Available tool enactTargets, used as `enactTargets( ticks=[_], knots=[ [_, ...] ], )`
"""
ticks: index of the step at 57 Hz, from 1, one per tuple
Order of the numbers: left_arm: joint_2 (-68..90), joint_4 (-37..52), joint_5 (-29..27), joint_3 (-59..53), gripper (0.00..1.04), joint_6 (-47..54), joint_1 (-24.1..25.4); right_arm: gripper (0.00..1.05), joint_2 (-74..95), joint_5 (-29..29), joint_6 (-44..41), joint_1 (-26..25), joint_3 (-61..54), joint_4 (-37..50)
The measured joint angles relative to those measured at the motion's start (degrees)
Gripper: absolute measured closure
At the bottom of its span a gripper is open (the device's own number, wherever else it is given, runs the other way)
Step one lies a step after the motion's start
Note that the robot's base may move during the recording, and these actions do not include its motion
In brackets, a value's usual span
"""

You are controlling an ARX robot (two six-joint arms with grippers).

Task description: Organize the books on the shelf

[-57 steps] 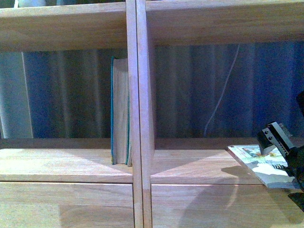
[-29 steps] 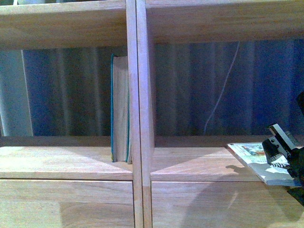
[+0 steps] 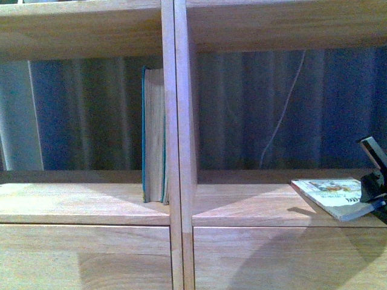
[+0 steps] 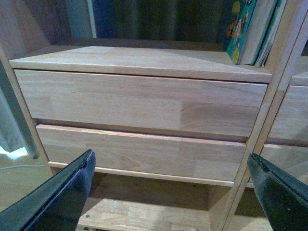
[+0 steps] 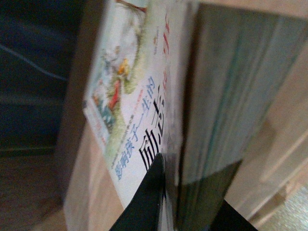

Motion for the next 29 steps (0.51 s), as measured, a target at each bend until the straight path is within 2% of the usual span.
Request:
enactTargets(
  ticks=[29],
  knots=[
    [0.0, 0.0, 0.0, 0.0, 0.07, 0.0, 0.0, 0.97, -6.5, -5.2, -3.0, -2.6, -2.7, 2.4]
  ],
)
